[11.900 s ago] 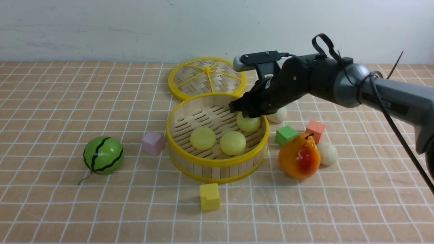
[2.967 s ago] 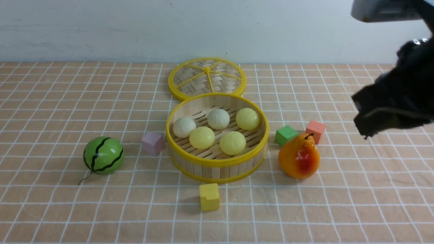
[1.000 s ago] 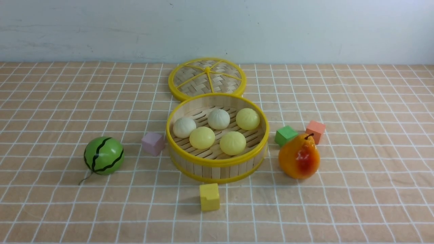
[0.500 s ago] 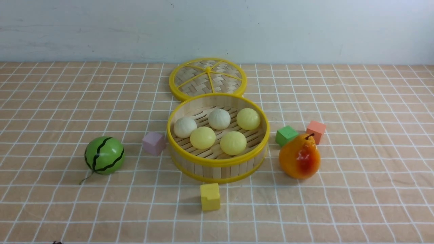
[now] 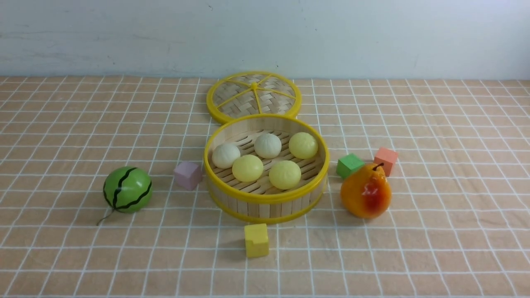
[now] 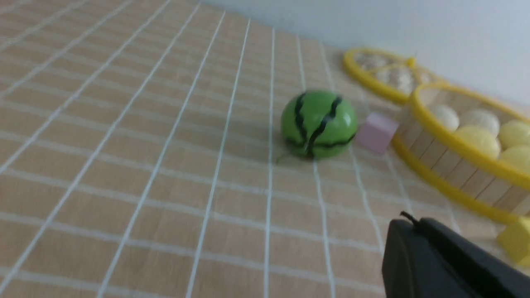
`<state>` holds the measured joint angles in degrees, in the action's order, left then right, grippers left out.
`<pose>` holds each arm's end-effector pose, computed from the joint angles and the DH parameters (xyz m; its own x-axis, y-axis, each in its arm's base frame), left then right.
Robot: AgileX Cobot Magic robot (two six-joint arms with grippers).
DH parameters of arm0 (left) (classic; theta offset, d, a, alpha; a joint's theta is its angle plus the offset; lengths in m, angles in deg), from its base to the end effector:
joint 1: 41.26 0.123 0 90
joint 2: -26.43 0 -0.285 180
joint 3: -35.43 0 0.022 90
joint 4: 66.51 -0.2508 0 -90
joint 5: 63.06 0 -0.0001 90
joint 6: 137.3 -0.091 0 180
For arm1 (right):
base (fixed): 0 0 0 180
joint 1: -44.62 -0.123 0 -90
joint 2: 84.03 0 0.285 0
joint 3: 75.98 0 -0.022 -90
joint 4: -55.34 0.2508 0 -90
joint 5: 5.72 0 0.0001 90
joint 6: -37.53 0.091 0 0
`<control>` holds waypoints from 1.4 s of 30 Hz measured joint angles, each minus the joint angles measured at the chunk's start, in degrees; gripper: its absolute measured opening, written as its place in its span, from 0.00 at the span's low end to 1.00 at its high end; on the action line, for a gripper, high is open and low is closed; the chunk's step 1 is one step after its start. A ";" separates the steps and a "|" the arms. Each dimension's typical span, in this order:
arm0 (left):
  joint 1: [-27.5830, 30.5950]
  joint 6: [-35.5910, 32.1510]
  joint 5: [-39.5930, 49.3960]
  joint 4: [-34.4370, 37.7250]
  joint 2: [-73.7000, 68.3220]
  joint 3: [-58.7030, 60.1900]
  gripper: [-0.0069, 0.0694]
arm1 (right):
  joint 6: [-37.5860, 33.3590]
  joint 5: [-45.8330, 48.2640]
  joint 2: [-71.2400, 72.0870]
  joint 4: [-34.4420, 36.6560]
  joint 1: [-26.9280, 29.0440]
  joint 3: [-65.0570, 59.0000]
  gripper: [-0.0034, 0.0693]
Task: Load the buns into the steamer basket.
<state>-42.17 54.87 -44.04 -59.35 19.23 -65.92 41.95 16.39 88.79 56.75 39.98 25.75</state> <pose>0.0536 -0.0046 0.1756 -0.2584 -0.3203 -0.9114 -0.0304 0.9457 -0.3237 0.0520 0.0051 0.1729 -0.3081 0.0751 -0.9484 -0.0593 0.9934 0.0979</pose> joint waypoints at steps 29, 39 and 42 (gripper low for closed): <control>-0.53 -0.16 2.65 1.00 0.00 0.35 0.07 | 0.05 0.00 0.00 0.00 0.00 0.00 0.22; -0.53 -0.16 2.58 1.00 0.00 0.35 0.07 | 0.05 0.00 0.00 0.00 0.00 0.00 0.24; -0.53 -0.16 2.58 1.00 0.00 0.35 0.08 | 0.05 0.00 0.00 0.00 0.00 0.00 0.24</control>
<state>-42.69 54.71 -41.46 -58.35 19.23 -65.57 42.00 16.39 88.79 56.75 39.98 25.75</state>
